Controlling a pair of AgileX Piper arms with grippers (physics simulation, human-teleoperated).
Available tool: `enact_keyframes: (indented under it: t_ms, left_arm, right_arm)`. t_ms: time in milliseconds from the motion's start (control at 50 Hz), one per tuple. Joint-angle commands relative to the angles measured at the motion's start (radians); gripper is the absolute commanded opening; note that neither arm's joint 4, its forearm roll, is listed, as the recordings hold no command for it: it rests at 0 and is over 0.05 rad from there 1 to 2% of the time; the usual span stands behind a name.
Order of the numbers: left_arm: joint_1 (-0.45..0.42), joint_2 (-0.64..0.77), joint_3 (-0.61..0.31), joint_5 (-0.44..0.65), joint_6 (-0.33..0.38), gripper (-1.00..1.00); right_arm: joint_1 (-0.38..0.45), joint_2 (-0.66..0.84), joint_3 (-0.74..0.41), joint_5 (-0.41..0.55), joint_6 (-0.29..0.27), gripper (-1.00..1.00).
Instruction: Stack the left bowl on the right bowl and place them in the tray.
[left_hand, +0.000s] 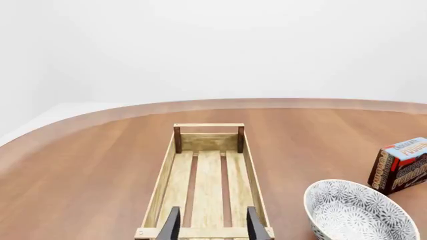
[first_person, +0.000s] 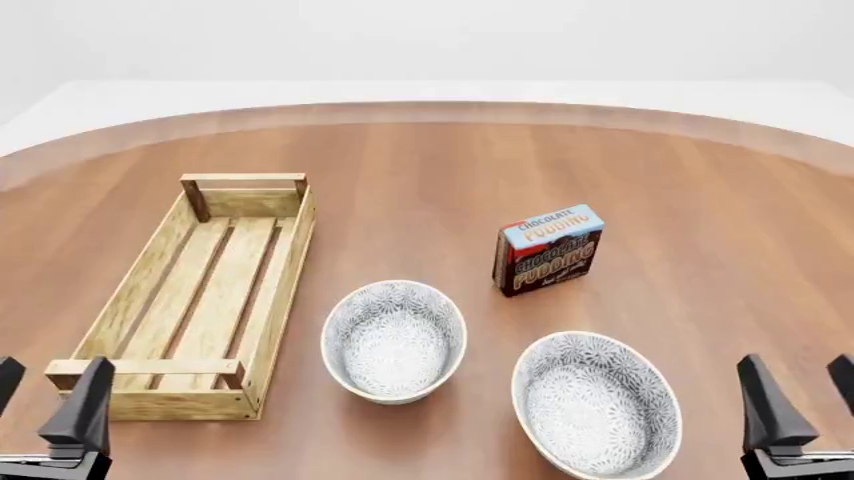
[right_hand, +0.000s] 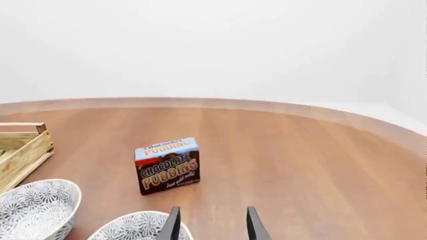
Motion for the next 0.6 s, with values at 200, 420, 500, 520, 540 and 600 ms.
enact_keyframes:
  t_ms: [200,420,500,520,540,600]
  left_arm:
    - [0.0,0.0,0.0,0.0,0.0,1.0]
    - [0.0,0.0,0.0,0.0,0.0,1.0]
    - [0.0,0.0,0.0,0.0,0.0,1.0]
    - [0.0,0.0,0.0,0.0,0.0,1.0]
    - [0.0,0.0,0.0,0.0,0.0,1.0]
    - [0.0,0.0,0.0,0.0,0.0,1.0]
  right_arm:
    - [-0.032,0.004,-0.017,0.003,-0.047,1.0]
    - [0.144,0.337,-0.286,0.036,-0.069,1.0]
    - [0.24,0.533,-0.46,0.09,-0.095,1.0]
    - [0.271,0.563,-0.491,0.1,-0.085,1.0]
    - [0.271,0.563,-0.492,0.101,-0.085,1.0]
    - [0.324,0.675,-0.582,0.133,-0.08,1.0]
